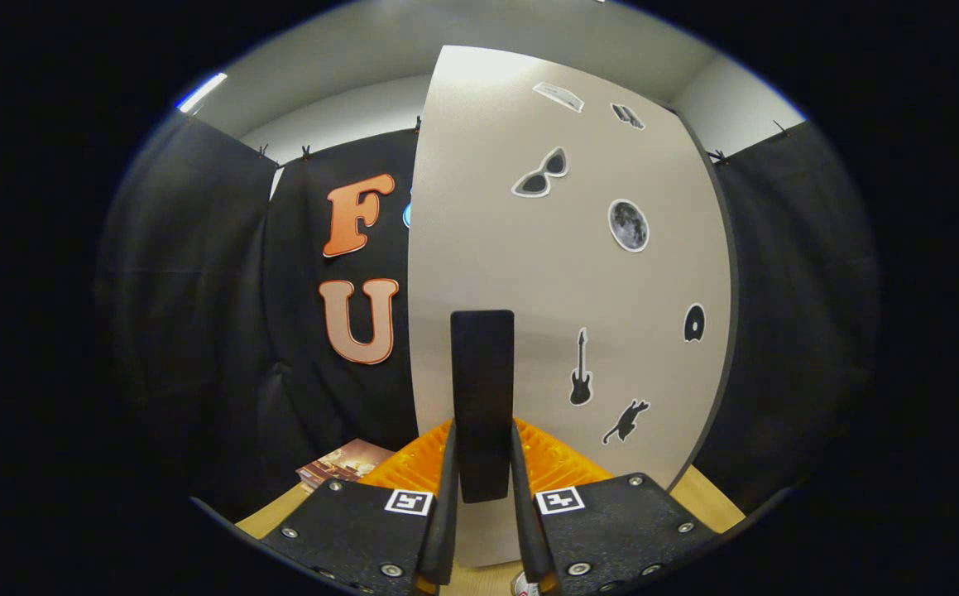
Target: Open the shoe cabinet door, grab the shoes and put them into the shoe cabinet, then close the shoe cabinet door.
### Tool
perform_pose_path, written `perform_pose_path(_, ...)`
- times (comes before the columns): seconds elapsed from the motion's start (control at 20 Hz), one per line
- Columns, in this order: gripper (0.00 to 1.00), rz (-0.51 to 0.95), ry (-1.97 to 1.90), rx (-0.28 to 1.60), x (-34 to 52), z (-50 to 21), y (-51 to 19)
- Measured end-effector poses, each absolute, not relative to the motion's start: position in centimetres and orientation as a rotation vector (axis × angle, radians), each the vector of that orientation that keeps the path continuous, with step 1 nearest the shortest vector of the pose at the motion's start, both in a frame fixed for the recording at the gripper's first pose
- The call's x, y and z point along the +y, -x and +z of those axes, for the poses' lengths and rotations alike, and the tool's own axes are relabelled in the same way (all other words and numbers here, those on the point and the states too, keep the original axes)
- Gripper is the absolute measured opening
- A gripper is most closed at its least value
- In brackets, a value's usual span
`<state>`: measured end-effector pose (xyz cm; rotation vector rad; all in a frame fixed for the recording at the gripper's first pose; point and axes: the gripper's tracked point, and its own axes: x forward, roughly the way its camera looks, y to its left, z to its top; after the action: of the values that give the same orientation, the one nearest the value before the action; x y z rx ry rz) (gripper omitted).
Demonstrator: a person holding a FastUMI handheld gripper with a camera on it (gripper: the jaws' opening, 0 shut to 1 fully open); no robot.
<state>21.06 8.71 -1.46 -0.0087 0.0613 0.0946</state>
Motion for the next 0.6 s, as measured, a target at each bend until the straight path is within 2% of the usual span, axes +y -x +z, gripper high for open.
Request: perform_pose_path(0.6, 0.29, 0.108, -0.028, 0.054, 3.5, -1.6, -15.7)
